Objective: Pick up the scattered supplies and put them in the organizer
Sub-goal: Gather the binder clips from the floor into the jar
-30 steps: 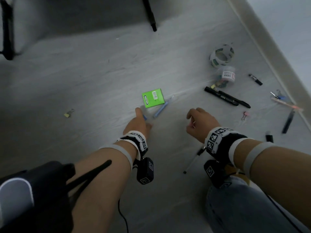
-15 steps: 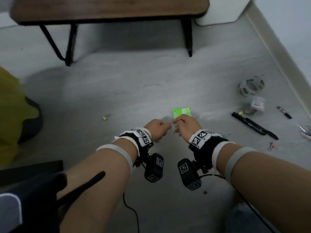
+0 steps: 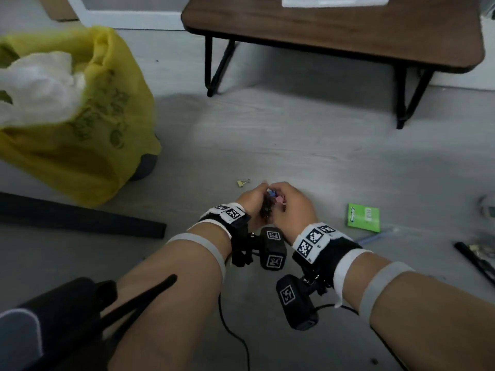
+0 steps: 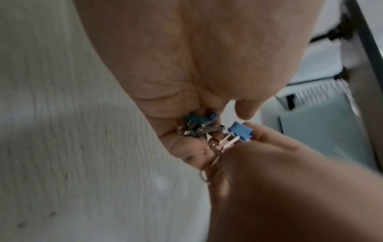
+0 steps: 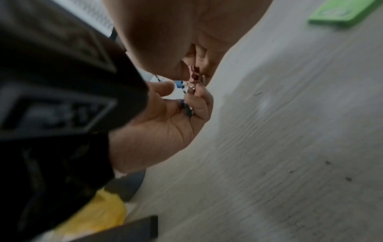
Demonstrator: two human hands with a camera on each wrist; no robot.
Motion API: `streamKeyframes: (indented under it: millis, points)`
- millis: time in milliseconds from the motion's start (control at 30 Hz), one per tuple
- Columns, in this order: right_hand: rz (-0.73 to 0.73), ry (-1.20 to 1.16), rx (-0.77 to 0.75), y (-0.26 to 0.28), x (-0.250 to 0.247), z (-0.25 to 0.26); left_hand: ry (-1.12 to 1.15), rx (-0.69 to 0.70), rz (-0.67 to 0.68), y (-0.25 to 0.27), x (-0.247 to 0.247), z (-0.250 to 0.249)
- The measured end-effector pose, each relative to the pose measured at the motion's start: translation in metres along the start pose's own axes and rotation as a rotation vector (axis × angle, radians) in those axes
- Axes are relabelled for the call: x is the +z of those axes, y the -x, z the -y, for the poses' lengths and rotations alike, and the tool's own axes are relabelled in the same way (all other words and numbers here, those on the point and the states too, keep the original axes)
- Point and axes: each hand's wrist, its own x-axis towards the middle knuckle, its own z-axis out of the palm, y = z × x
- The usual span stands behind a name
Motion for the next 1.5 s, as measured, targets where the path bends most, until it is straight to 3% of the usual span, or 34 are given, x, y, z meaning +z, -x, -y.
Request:
streamKeyframes:
  millis: [100,200,300,400,533,600,800,967,1233,1500]
  points:
    - [0.191,-0.199,-0.034,-0.001,0.007,0.012,0.12,0.005,-0.056,0.0,-0.022,-0.005]
    - [0.339,-0.32,-0.028,-0.003,0.005,0.014,0.074,-0.049,-0.062,-0.005,-0.042,-0.005]
    - [0.292,-0.173,-0.058,-0.011,-0.003,0.003,0.051,-0.092,-0.113,-0.015,-0.052,-0.004]
    - [0.154,-0.099,-0.02,-0.019,-0.012,-0.019,-0.023,-0.018,-0.211,-0.028,-0.061,-0.008]
    - [0.165,-0.016,0.022,-0.014,-0.018,-0.046,-0.683,0.311,-0.46,-0.047,-0.077,-0.015]
    - [0.18,0.013,0.025,-0.009,-0.016,-0.059,-0.917,0.368,-0.504,-0.054,-0.079,-0.017]
    - [0.234,0.058,0.03,0.002,-0.01,-0.082,-1.214,0.397,-0.411,-0.073,-0.081,-0.006]
    - [0.272,0.119,0.031,0.003,-0.008,-0.078,-1.251,0.428,-0.412,-0.071,-0.08,-0.002]
    - [0.342,0.111,0.055,-0.006,-0.013,-0.06,-1.392,0.356,-0.353,-0.066,-0.072,0.005]
    - [0.37,0.137,0.064,-0.004,-0.014,-0.057,-1.369,0.296,-0.376,-0.064,-0.061,0.001]
